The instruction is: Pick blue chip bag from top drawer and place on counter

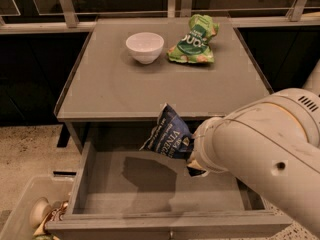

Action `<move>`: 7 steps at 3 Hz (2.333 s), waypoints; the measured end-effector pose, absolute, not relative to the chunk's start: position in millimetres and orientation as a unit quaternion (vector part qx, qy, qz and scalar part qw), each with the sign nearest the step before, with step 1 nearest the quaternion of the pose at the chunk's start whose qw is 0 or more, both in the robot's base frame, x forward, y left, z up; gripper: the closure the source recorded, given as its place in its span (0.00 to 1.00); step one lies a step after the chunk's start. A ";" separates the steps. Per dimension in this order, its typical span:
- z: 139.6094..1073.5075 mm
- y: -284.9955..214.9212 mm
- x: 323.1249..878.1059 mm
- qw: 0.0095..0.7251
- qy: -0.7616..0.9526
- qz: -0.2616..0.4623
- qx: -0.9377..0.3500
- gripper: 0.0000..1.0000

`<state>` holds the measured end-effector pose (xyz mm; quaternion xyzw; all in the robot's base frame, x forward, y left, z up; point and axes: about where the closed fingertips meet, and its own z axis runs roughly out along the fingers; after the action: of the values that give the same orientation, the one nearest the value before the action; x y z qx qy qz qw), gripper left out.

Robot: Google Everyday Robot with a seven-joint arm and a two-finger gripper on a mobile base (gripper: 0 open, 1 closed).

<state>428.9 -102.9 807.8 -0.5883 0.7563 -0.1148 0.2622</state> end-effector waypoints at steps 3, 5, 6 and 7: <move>902.8 -126.1 467.7 0.279 0.741 -0.217 -0.570 1.00; 923.9 -181.2 553.3 0.195 0.769 -0.208 -0.572 1.00; 896.5 -212.1 585.1 0.126 0.784 -0.157 -0.587 1.00; 896.5 -227.3 619.0 0.122 0.783 -0.124 -0.598 1.00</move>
Offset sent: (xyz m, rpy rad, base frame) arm 0.0266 -0.0139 0.1311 -0.1893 -0.2719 -0.0612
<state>619.0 -227.3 896.5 -0.5977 0.7826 -0.1245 0.1217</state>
